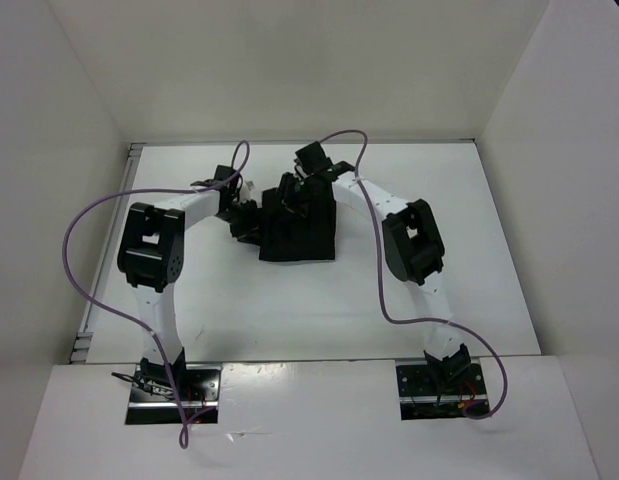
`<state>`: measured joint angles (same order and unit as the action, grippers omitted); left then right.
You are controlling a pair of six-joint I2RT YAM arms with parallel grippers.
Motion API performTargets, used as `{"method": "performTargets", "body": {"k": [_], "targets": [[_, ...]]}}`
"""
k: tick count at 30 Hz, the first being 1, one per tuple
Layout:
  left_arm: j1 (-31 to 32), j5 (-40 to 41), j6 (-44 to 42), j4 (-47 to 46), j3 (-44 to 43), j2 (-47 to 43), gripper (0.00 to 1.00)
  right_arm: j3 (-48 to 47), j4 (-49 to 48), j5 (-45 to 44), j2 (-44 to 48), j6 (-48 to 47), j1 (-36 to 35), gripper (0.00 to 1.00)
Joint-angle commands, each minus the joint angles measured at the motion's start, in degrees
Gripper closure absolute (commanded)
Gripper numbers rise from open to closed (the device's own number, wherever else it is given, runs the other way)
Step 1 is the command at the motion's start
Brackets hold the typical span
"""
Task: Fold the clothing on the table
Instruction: Fold the skirt
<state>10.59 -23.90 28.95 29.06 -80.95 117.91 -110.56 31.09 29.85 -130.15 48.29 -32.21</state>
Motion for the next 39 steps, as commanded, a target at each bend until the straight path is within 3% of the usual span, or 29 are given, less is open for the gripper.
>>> {"method": "performTargets", "body": {"k": [1,4,9,14,19,25,31,39], "targets": [[-2.8,-0.3,0.7,0.6,0.7,-5.0,0.66,-4.4,-1.3,2.0,0.3,-1.0,-0.8,0.55],[-5.7,4.3,0.7,2.7,-1.5,-10.6,0.62,-2.0,-6.3,5.6,5.1,-0.2,-1.3,0.49],[-7.6,10.4,-1.5,5.6,-6.8,-19.4,0.60,-2.0,-4.9,4.5,12.9,-1.4,-0.1,0.48],[-5.5,-9.2,-4.1,7.0,-9.9,-18.0,0.64,6.5,-2.6,0.5,18.4,-2.8,3.9,0.61],[-2.2,-26.7,-4.1,0.0,-2.6,-13.9,0.68,14.5,-4.5,1.2,19.1,-3.3,7.6,0.66],[-2.2,-24.4,-3.5,-2.0,4.5,-8.2,0.69,20.6,-7.8,5.0,16.1,-3.3,11.2,0.67],[-2.2,-16.2,-4.6,-0.8,7.8,-5.6,0.70,26.9,-10.3,6.6,13.8,-3.3,12.3,0.68],[-2.2,-13.3,-5.1,-1.6,9.6,-0.1,0.70,28.1,-9.7,5.3,9.0,-4.3,12.9,0.68]]}}
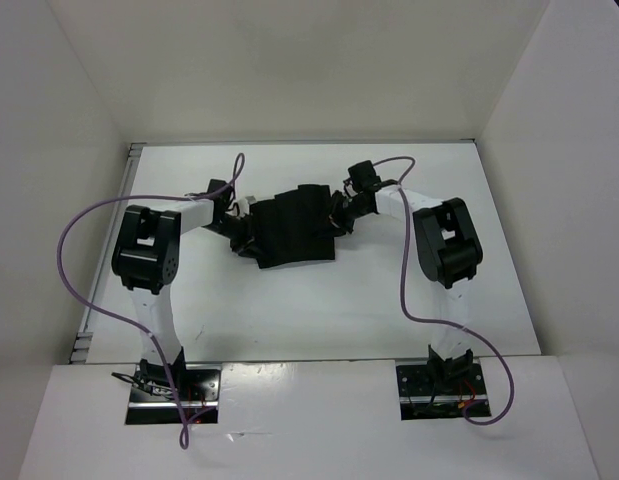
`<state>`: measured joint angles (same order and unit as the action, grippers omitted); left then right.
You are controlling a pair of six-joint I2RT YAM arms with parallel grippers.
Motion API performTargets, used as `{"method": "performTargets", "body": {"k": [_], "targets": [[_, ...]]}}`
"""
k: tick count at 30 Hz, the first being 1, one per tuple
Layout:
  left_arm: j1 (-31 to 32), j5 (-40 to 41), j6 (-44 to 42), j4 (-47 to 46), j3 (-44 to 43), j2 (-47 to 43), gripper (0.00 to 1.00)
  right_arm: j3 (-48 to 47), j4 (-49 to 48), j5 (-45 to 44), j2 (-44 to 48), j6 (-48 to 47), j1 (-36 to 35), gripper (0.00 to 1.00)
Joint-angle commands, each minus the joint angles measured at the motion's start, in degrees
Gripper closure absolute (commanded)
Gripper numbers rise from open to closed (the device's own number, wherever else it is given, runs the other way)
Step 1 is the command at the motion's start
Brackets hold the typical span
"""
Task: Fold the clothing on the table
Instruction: Fold the skirt
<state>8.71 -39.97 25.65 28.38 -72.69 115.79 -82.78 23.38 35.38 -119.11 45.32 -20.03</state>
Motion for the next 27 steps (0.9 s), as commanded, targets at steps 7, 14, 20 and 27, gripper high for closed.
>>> {"method": "performTargets", "body": {"k": [7,14,20,27], "targets": [[-0.3,3.4,-0.7,-1.5,-0.3,0.0,0.66,-2.0,-1.0,-0.2,-2.2,-3.2,0.7,0.68],[-4.1,-0.1,-2.3,0.1,-5.5,-21.3,0.48,-2.6,3.3,-8.5,17.7,-3.2,2.0,0.60],[-5.4,-1.6,2.8,-5.1,7.8,-35.9,0.48,17.0,1.6,-15.1,40.0,0.0,8.2,0.58],[-5.4,3.0,9.6,-8.4,24.2,-53.0,0.50,35.1,3.9,-15.7,67.1,1.6,18.1,0.41]]}}
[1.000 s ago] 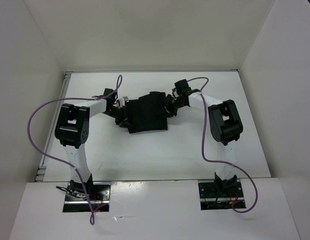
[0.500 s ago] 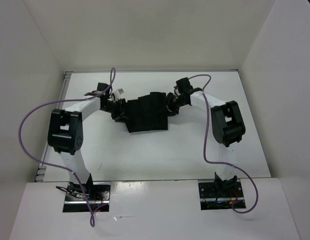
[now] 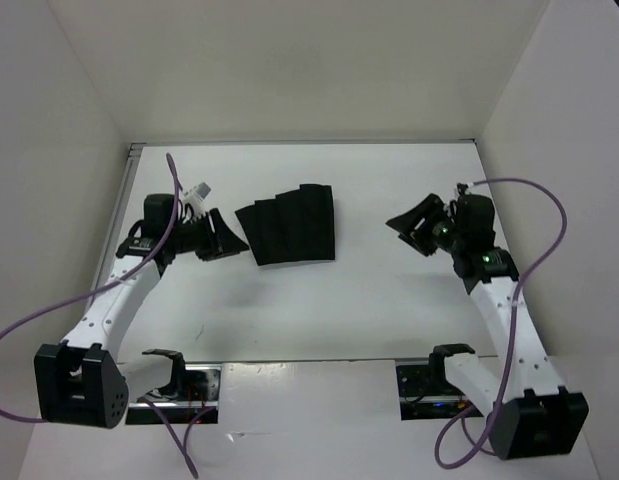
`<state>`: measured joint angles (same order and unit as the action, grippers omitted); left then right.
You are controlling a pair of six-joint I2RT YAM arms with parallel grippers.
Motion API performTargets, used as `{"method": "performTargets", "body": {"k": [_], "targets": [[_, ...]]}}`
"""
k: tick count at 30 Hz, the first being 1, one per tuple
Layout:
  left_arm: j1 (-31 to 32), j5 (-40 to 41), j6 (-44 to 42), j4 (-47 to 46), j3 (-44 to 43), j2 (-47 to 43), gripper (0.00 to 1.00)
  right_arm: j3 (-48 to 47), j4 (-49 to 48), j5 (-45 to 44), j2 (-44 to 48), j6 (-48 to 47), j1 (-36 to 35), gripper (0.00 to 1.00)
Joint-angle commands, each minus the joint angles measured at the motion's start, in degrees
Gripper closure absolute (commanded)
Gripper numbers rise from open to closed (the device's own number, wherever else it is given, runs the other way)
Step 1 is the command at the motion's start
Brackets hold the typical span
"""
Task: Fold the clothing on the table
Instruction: Fold the skirt
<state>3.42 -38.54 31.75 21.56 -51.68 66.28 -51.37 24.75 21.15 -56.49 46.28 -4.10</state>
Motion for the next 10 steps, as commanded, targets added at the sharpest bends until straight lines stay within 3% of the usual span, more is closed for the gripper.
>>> {"method": "performTargets", "body": {"k": [1,2,6,10], "targets": [[-0.1,1.5,3.5,-1.6,5.7,-4.6,0.50,4.6,4.1,-0.7,8.4,0.1,2.9,0.39],[-0.1,1.5,4.3,-2.1,6.7,-6.3,0.50,5.9,5.0,-0.1,10.0,0.1,3.7,0.34],[0.6,1.5,5.7,-2.7,10.5,-9.7,0.53,8.7,9.3,1.2,16.7,0.1,6.2,0.33],[2.5,2.1,7.1,-2.1,11.9,-11.5,0.43,9.8,13.0,0.6,24.1,1.6,6.2,0.30]]}}
